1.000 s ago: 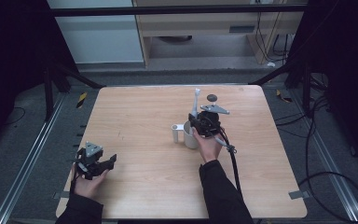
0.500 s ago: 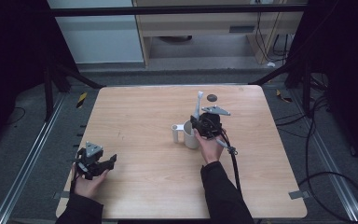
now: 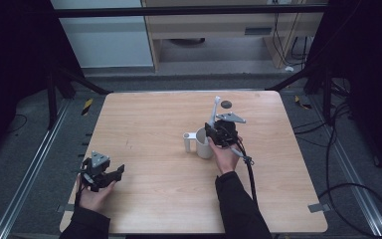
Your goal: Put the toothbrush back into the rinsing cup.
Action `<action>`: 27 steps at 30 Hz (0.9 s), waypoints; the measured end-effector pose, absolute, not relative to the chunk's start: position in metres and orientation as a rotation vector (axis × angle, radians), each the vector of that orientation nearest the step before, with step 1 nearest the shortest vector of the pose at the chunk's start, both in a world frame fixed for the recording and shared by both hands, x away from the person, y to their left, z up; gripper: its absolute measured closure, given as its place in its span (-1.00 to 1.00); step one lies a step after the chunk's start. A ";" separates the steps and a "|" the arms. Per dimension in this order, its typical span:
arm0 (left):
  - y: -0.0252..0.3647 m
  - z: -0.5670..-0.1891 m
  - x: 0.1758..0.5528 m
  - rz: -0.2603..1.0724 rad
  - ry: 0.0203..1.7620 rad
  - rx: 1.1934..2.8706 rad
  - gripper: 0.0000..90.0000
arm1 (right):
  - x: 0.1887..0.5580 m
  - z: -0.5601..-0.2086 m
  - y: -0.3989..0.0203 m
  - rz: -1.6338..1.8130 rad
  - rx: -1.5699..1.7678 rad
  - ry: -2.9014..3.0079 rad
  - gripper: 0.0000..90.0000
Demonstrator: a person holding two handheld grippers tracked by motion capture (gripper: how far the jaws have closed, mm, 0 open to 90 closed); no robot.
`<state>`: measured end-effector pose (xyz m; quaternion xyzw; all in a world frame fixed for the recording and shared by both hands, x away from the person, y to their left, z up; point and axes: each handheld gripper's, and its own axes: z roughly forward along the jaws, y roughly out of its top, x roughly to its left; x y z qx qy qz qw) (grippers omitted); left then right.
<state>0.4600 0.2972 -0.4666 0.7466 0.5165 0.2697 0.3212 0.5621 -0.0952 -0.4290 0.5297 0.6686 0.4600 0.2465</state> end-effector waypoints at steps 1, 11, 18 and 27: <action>0.297 -0.467 0.460 0.708 1.357 1.961 -0.12 | 0.562 -0.429 -0.095 1.253 1.442 1.825 0.42; 0.297 -0.467 0.460 0.708 1.356 1.962 -0.12 | 0.558 -0.426 -0.098 1.257 1.428 1.842 0.27; 0.297 -0.467 0.460 0.708 1.357 1.961 -0.12 | 0.547 -0.418 -0.098 1.244 1.350 1.857 -0.05; 0.297 -0.467 0.459 0.706 1.358 1.959 -0.12 | 0.524 -0.402 -0.113 1.254 1.294 1.876 -0.39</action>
